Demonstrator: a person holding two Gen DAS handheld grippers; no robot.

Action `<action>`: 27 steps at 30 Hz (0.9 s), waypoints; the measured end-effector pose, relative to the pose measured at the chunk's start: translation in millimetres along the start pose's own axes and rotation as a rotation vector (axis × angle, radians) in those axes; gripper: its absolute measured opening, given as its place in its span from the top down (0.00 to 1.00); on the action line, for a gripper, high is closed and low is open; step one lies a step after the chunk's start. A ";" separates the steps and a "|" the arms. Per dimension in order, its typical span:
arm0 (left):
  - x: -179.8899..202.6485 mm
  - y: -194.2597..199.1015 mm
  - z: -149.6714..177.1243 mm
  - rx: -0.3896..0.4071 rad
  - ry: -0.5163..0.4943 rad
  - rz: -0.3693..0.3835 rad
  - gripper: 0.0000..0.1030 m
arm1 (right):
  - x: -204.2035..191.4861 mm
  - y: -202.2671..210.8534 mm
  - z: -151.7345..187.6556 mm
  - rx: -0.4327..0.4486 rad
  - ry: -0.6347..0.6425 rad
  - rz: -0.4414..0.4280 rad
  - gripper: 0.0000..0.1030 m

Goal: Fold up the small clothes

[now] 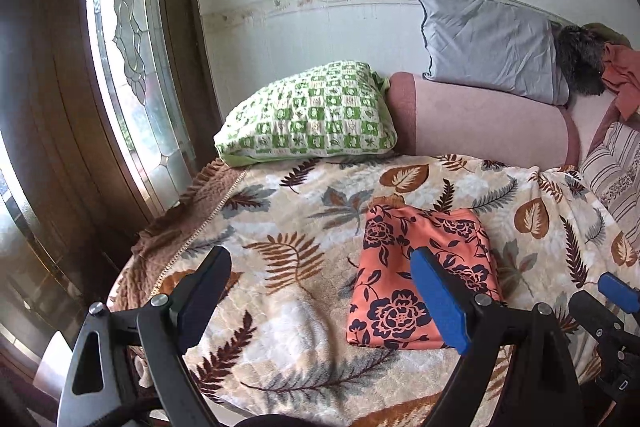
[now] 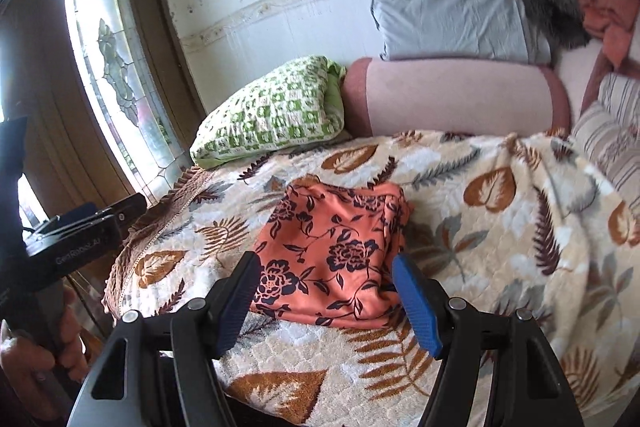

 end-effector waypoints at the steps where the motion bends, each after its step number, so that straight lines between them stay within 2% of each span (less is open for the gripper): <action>1: 0.1 3.5 -1.7 0.004 -0.003 -0.002 0.11 | -1.4 4.4 -1.7 0.007 0.005 0.001 0.30; 8: 0.4 17.3 -6.6 0.021 -0.004 -0.012 0.11 | -8.6 19.6 -6.0 0.030 0.030 -0.005 0.30; 13: -1.0 25.4 -8.9 0.035 -0.006 -0.049 0.11 | -10.5 18.8 -4.8 0.031 0.043 0.000 0.30; 18: -7.9 31.5 -12.5 0.037 0.023 -0.042 0.11 | -5.4 19.3 -10.0 0.038 0.008 -0.002 0.30; 27: -21.7 43.6 -18.6 0.067 0.030 -0.094 0.11 | -15.6 12.2 -23.9 0.037 -0.025 -0.011 0.27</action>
Point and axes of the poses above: each gripper's, at about its wrist camera, not at the fingertips, and y roughly against the way its jaws point, x to its right, z to its underside, the point moved 5 cm from there along -y, roughly the way its jaws point, and after that the axes turned 14 degrees about z, right-handed, at the moved point
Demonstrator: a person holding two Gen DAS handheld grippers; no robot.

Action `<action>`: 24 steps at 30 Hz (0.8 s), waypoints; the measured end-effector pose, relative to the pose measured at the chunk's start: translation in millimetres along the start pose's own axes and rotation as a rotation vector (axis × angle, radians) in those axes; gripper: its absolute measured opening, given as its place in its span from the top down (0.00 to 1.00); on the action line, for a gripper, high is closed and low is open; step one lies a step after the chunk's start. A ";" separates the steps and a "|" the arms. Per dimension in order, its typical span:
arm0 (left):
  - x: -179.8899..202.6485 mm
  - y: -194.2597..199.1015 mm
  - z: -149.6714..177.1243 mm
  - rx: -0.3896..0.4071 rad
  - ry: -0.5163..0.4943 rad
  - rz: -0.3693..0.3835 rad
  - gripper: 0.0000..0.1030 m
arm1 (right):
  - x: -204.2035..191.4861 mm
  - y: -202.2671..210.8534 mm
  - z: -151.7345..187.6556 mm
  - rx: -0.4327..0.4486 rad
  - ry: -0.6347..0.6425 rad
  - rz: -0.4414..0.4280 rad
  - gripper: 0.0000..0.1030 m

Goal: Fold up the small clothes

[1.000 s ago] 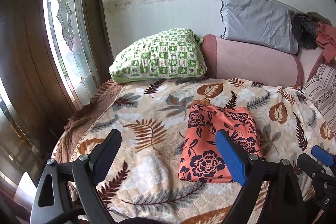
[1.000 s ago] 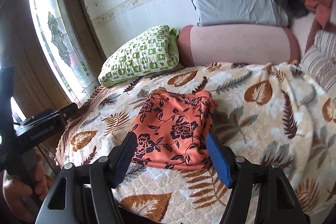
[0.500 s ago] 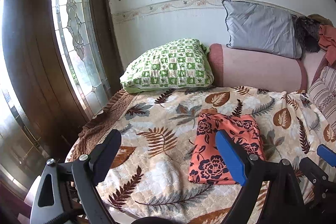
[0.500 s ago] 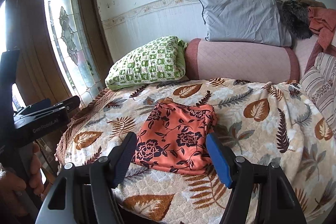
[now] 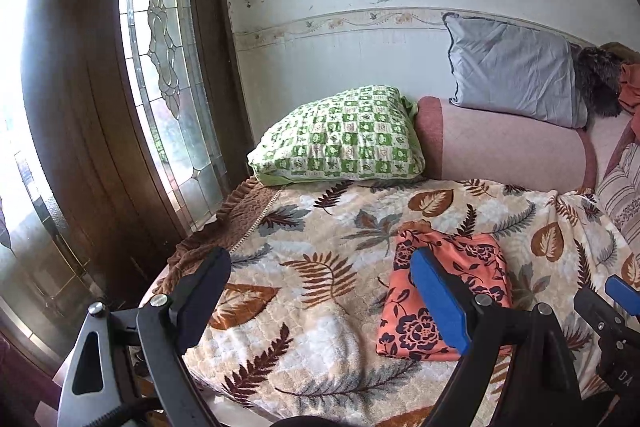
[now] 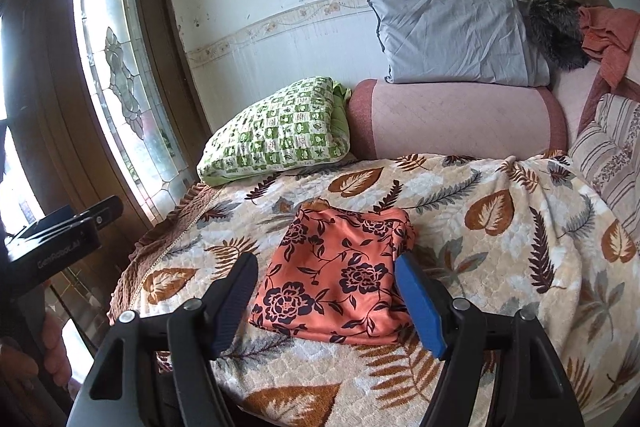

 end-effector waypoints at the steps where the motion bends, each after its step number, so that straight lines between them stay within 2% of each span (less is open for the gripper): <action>1: -2.0 1.2 -0.7 0.005 0.000 -0.008 0.11 | -1.5 -1.0 -0.6 -0.002 -0.008 -0.001 0.26; 7: -14.6 6.8 -3.4 0.026 0.011 -0.040 0.11 | -7.9 -6.6 -7.9 0.004 -0.048 0.006 0.21; 12: -27.1 10.7 -4.4 0.046 0.045 -0.047 0.11 | -14.6 -3.7 -4.8 0.029 -0.018 0.012 0.20; 24: -36.4 13.0 -6.9 0.065 0.056 -0.052 0.11 | -26.3 -8.2 13.2 -0.008 0.017 -0.032 0.20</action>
Point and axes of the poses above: each gripper's, at about its wrist camera, not at the fingertips, and y roughly against the way its jaws point, x to its right, z to its underside, the point moved 5 cm from there along -y, roughly the way its jaws point, and after that the axes turned 14 degrees about z, right-handed, at the moved point
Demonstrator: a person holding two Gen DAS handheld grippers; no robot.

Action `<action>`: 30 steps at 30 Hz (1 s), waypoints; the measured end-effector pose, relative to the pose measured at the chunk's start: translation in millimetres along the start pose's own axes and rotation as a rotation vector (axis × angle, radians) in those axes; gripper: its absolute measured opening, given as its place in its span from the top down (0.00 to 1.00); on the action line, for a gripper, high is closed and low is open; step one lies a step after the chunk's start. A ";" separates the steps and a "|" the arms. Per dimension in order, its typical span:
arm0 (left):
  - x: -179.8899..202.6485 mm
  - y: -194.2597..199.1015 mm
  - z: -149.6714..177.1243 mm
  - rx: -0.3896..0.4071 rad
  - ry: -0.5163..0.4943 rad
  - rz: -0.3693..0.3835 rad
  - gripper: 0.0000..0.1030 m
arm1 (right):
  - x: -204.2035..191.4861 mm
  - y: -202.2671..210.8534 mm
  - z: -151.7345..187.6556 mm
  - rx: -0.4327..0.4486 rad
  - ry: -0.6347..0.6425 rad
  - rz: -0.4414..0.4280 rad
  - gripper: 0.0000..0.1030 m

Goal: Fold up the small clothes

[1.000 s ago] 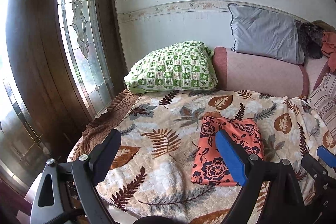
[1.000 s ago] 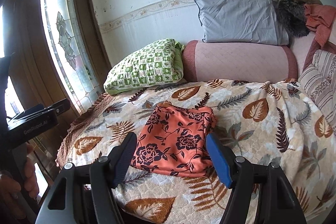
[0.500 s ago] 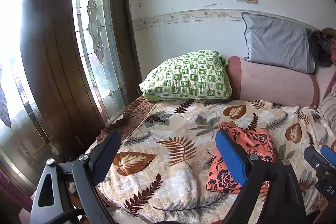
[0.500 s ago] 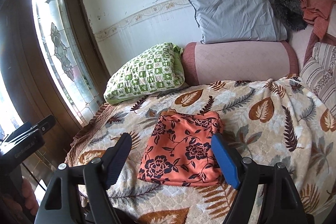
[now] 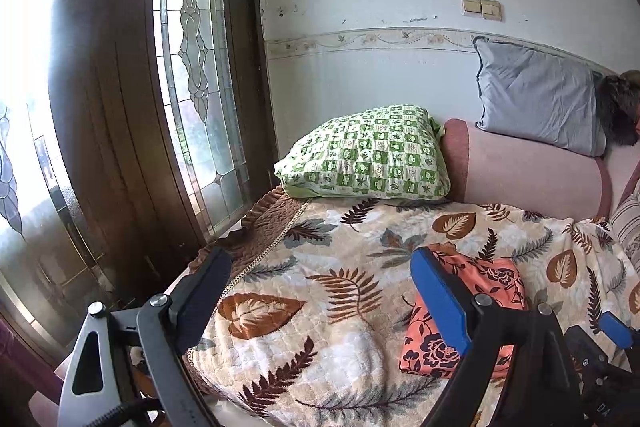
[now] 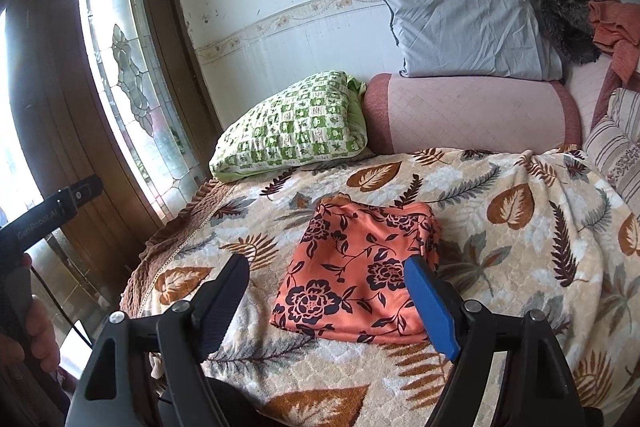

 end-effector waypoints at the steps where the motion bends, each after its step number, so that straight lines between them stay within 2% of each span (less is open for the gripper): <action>1: 0.3 0.2 -0.3 0.002 0.000 0.001 0.11 | -0.6 -0.6 0.6 -0.002 0.003 -0.001 0.20; 10: 10.9 2.3 -2.0 0.012 -0.043 0.017 0.11 | -3.0 -2.5 2.6 -0.006 0.016 -0.011 0.20; 30: 12.6 1.6 -1.5 0.019 -0.047 0.066 0.11 | -13.1 -3.0 2.9 0.001 0.049 -0.012 0.20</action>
Point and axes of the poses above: each gripper's, at about its wrist camera, not at the fingertips, and y roughly against the way its jaws point, x to its right, z to its underside, the point moved 5 cm from there along -y, roughly the way its jaws point, and after that the axes turned 14 degrees about z, right-handed, at the moved point
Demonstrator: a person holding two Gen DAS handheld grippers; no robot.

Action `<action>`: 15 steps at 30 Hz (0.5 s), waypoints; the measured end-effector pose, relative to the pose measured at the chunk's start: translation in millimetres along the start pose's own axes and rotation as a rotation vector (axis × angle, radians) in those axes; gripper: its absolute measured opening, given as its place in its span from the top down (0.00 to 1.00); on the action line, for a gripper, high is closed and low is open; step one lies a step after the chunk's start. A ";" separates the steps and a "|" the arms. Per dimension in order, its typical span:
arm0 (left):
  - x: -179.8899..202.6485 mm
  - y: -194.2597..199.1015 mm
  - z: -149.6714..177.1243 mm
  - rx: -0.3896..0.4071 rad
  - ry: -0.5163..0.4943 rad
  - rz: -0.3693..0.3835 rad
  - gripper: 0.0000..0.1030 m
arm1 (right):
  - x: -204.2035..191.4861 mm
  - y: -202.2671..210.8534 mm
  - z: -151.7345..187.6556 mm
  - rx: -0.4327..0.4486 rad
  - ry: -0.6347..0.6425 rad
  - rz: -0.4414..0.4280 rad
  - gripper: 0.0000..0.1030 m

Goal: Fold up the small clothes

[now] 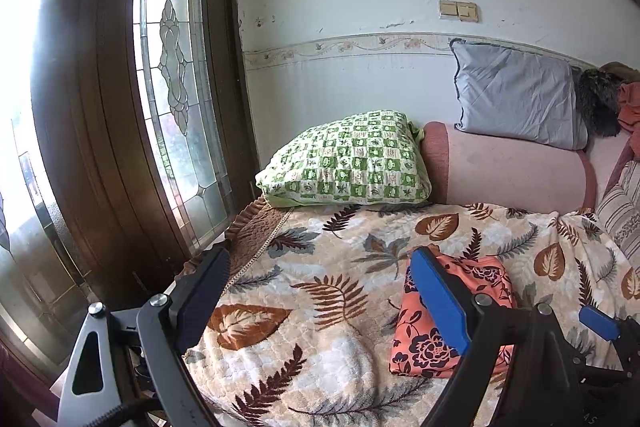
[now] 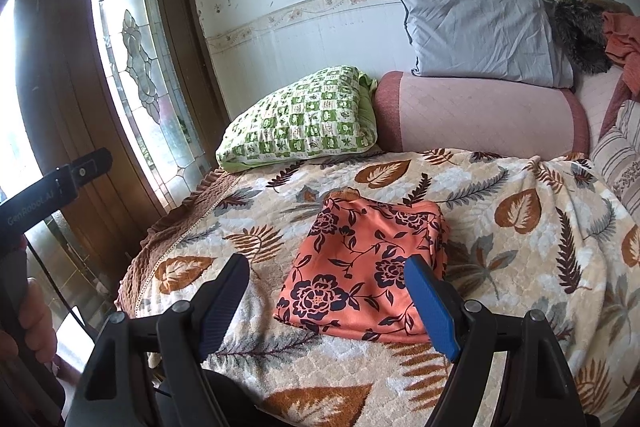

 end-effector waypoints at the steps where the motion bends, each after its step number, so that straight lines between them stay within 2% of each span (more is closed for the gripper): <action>1: -0.8 -0.8 0.1 -0.001 0.004 0.002 0.11 | -0.6 -0.5 -0.1 0.000 0.001 0.000 0.20; 15: -0.3 -13.0 2.1 -0.020 0.001 0.000 0.11 | -6.0 -11.7 0.2 -0.018 0.011 -0.002 0.20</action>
Point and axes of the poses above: each gripper's, at about its wrist camera, not at the fingertips, and y roughly against the way its jaws point, x to its right, z to its underside, the point moved 5 cm from there along -y, roughly the way its jaws point, and after that the axes turned 14 degrees about z, right-handed, at the moved point
